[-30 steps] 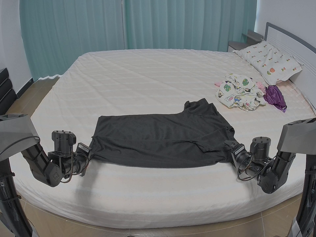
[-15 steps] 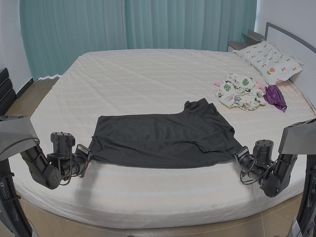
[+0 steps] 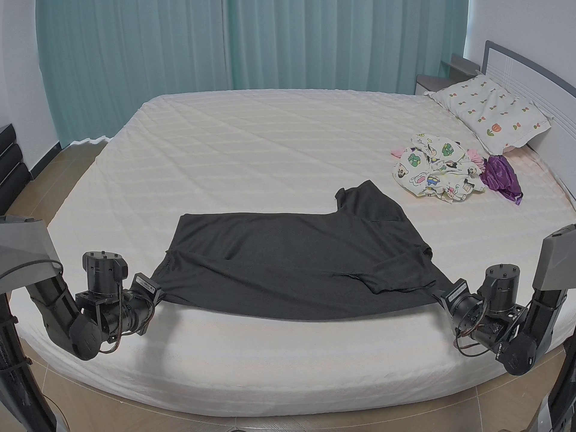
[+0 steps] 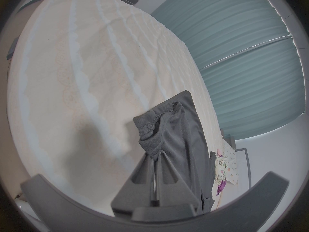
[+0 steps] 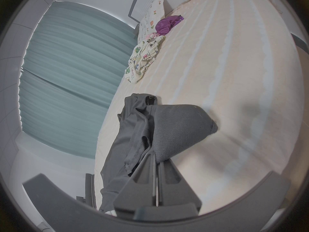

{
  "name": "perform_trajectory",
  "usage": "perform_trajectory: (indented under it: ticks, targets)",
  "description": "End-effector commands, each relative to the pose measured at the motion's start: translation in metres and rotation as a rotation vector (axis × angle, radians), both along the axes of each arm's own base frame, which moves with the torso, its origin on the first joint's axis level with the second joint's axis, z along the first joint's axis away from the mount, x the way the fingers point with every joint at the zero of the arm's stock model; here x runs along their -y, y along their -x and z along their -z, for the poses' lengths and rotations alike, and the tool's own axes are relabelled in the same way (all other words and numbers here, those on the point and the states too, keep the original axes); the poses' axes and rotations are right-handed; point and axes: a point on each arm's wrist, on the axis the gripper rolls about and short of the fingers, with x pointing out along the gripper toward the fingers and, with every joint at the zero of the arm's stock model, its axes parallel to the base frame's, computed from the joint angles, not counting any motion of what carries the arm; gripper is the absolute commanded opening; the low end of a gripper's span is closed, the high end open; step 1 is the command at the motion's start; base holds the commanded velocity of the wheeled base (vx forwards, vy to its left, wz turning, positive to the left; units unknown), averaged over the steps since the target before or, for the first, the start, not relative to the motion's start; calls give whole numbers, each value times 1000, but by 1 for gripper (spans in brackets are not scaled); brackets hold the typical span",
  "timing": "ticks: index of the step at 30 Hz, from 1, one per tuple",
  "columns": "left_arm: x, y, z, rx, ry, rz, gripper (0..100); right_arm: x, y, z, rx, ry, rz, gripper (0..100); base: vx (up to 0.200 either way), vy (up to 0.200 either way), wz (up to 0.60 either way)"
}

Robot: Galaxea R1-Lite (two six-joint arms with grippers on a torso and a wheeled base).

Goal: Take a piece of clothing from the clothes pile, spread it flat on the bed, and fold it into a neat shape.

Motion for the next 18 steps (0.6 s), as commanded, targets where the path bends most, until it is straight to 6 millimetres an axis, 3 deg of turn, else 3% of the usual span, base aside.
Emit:
perform_trajectory:
  ticks: [1, 9, 18]
  targets:
    - [-1, 11, -5, -2, -13, 10, 0, 3, 12, -3, -12, 5, -5, 0, 0, 0, 0]
    - [-4, 46, 4, -92, -55, 38, 0, 7, 27, 1, -59, 51, -20, 0, 0, 0, 0]
    - [-5, 66, 10, -156, -38, 86, 0, 6, 37, 7, -102, 62, -36, 0, 0, 0, 0]
